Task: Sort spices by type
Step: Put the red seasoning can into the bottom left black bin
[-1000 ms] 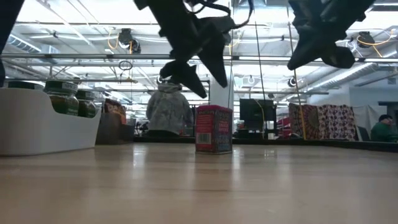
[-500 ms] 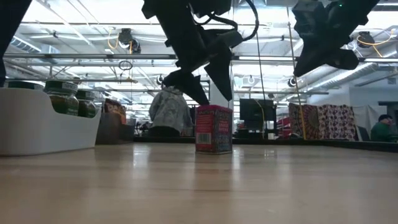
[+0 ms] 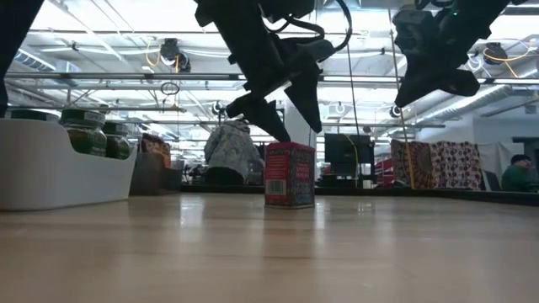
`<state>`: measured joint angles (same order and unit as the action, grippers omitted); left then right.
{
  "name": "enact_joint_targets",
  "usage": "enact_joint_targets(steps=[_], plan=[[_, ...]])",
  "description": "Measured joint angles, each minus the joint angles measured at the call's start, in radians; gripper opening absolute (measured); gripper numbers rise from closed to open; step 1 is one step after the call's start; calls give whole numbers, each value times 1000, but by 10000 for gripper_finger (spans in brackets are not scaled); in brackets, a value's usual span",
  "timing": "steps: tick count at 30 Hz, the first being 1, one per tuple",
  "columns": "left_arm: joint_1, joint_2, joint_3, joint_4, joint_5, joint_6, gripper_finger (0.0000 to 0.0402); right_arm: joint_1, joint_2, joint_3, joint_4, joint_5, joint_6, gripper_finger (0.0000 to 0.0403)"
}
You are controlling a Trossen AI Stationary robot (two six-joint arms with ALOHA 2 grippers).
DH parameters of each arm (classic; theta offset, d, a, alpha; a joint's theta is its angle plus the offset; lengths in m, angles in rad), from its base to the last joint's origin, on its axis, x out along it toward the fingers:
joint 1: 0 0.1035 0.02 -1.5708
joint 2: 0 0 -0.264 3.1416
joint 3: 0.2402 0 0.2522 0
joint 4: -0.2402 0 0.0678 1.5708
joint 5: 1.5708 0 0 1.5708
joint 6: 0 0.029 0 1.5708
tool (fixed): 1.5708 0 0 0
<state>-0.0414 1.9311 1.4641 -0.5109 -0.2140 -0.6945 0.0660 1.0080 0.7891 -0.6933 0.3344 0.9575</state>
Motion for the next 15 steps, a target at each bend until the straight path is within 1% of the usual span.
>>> enact_joint_targets(steps=[12,15], plan=[[2,50,-1,-36,2,1,294,-14,0,0,0,0,-23,0],[2,63,-1,-22,7,1,294,-17,0,0,0,0,-28,0]])
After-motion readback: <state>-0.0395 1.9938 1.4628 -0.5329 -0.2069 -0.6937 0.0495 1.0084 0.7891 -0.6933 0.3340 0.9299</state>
